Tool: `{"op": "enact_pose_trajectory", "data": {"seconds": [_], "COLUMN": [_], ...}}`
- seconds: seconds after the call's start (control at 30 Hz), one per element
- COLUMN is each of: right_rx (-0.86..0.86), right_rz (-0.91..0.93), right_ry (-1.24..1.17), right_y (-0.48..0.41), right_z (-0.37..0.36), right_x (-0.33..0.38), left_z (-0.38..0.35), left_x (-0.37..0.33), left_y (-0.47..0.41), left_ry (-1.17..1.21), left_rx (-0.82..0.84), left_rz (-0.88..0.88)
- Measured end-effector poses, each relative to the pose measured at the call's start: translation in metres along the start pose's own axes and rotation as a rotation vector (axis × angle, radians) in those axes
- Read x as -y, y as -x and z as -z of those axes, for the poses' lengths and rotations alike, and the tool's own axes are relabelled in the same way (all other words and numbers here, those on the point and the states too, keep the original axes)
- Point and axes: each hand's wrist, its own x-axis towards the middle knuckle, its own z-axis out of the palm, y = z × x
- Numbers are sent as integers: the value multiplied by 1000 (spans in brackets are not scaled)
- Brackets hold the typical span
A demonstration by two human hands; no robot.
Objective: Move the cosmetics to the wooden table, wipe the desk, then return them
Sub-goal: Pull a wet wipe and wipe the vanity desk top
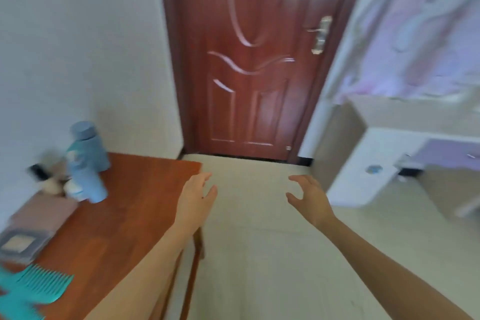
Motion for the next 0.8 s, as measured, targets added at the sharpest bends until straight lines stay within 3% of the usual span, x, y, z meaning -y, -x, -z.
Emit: {"op": "enact_pose_trajectory", "data": {"seconds": [0.33, 0.57, 0.8], "right_rx": [-320, -419, -483], "right_rz": [-459, -571, -569], "right_ry": [166, 270, 337], "right_y": [196, 314, 344], "right_z": [179, 261, 326], "right_x": [-163, -229, -270], "left_z": [-180, -276, -330], "left_x": [-175, -264, -340], "left_y": [68, 160, 191], "left_ry": [44, 151, 119], "left_rx": [447, 535, 565], "left_rz": [-452, -568, -718]}}
